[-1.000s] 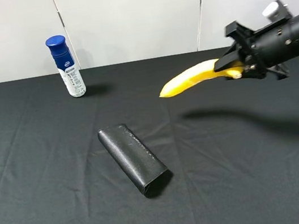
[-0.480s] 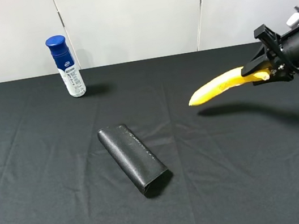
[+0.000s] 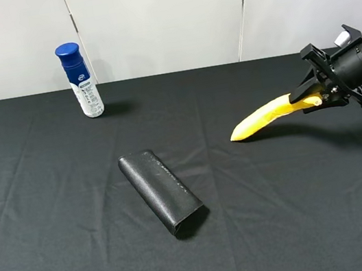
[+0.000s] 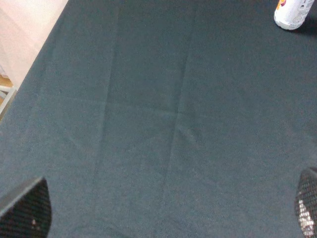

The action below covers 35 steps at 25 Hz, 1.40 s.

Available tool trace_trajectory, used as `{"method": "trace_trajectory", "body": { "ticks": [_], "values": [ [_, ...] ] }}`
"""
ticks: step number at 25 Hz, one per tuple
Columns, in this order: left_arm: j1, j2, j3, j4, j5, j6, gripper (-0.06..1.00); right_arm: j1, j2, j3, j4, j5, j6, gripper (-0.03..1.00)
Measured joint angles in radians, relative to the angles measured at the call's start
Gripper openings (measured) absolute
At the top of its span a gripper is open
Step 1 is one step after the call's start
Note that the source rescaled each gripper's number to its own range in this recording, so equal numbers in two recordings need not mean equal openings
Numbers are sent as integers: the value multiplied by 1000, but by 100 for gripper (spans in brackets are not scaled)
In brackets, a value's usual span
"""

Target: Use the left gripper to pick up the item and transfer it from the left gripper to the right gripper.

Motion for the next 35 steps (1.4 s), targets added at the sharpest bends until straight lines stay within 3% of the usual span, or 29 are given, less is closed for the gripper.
{"method": "trace_trajectory", "body": {
  "ticks": [10, 11, 13, 14, 15, 18, 23, 35],
  "values": [
    [0, 0, 0, 0, 0, 0, 98, 0, 3, -4, -7, -9, 4, 5],
    [0, 0, 0, 0, 0, 0, 98, 0, 3, -4, -9, -20, 4, 15],
    [0, 0, 0, 0, 0, 0, 98, 0, 3, -4, -14, -56, 10, 56],
    [0, 0, 0, 0, 0, 0, 98, 0, 3, -4, -14, -56, 10, 56],
    [0, 0, 0, 0, 0, 0, 98, 0, 3, -4, -22, -67, 18, 74],
    [0, 0, 0, 0, 0, 0, 98, 0, 3, -4, -30, -77, 29, 94],
    [0, 0, 0, 0, 0, 0, 98, 0, 3, -4, -42, -78, 34, 100],
    [0, 0, 0, 0, 0, 0, 98, 0, -113, -4, -75, -29, 44, 100]
  ]
}}
